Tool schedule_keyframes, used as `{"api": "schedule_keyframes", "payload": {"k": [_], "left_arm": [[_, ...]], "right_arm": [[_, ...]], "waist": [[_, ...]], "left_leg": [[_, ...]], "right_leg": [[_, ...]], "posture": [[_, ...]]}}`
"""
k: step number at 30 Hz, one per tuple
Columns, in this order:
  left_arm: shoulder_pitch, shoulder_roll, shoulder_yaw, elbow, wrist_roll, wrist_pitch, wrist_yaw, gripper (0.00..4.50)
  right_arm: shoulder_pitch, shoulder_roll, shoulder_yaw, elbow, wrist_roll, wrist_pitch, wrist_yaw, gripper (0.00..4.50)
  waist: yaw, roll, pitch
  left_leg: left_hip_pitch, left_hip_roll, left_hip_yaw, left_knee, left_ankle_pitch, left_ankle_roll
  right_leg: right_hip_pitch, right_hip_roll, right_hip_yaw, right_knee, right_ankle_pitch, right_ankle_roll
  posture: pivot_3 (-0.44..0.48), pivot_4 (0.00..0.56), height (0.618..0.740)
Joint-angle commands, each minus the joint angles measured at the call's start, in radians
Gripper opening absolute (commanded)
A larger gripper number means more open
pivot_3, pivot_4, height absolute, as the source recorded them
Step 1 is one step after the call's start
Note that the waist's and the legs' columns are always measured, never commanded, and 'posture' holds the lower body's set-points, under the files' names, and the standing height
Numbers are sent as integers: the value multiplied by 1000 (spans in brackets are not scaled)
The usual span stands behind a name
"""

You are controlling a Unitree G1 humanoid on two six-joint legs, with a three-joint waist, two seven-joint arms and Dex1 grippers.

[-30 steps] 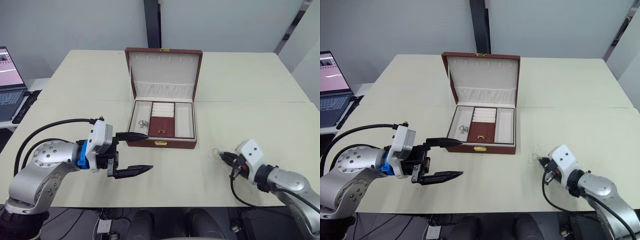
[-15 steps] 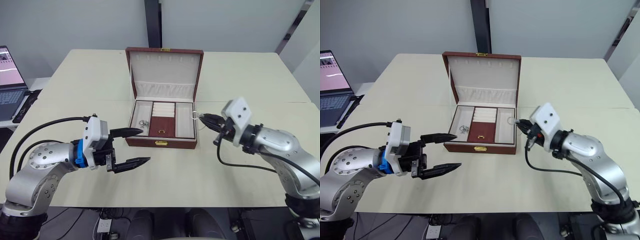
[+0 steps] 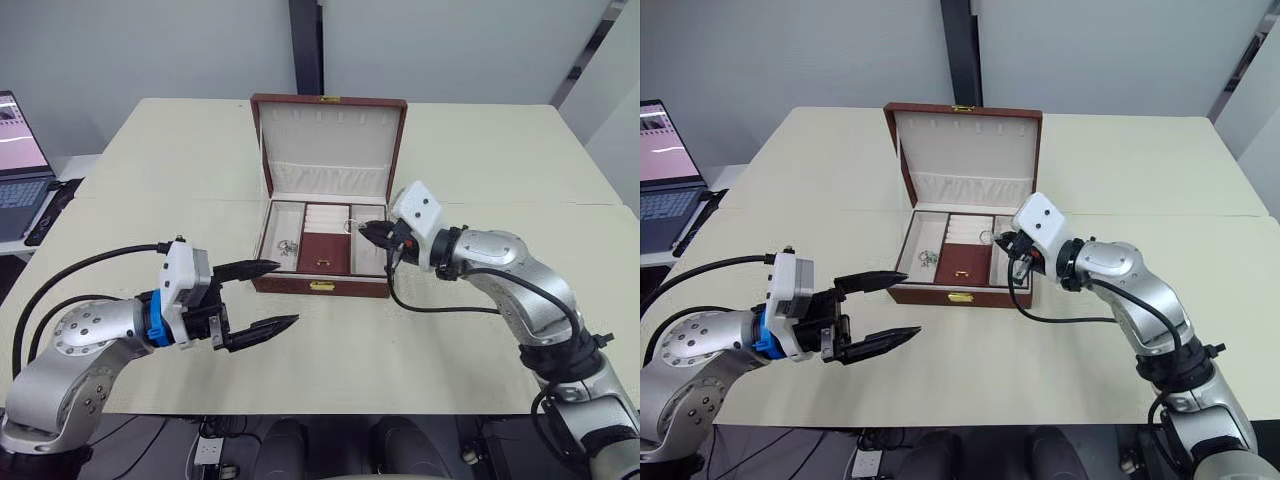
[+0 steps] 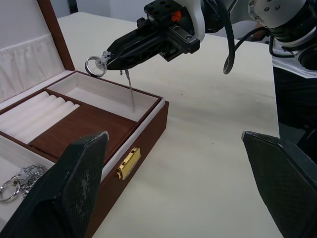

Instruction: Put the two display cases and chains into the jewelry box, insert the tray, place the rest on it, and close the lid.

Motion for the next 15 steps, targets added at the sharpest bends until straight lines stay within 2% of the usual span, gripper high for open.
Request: {"api": "schedule_keyframes", "payload": {"k": [1, 7, 9, 11, 15], "left_arm": [[10, 5, 33, -42, -21, 1, 13, 4500], [23, 13, 49, -48, -28, 2, 17, 4500], [22, 13, 52, -46, -27, 2, 18, 4500], [22, 13, 54, -44, -28, 3, 18, 4500], [1, 3, 67, -41, -63, 26, 40, 4500]], "right_arm": [[-10, 3, 9, 26, -44, -24, -7, 24], [-20, 31, -5, 95, -93, 4, -50, 24], [-23, 35, -8, 98, -98, 12, -50, 663], [-24, 39, -14, 96, -102, 16, -51, 1022], [-15, 41, -60, 58, -82, 31, -45, 2084]], "waist": [[0, 0, 0], [0, 0, 0], [0, 0, 0], [0, 0, 0], [0, 0, 0]], "left_leg": [[0, 0, 0, 0, 0, 0], [0, 0, 0, 0, 0, 0], [0, 0, 0, 0, 0, 0], [0, 0, 0, 0, 0, 0], [0, 0, 0, 0, 0, 0]], "right_leg": [[0, 0, 0, 0, 0, 0], [0, 0, 0, 0, 0, 0], [0, 0, 0, 0, 0, 0], [0, 0, 0, 0, 0, 0], [0, 0, 0, 0, 0, 0]], "posture": [[0, 150, 740], [0, 150, 740], [0, 150, 740], [0, 150, 740], [0, 150, 740]]}}
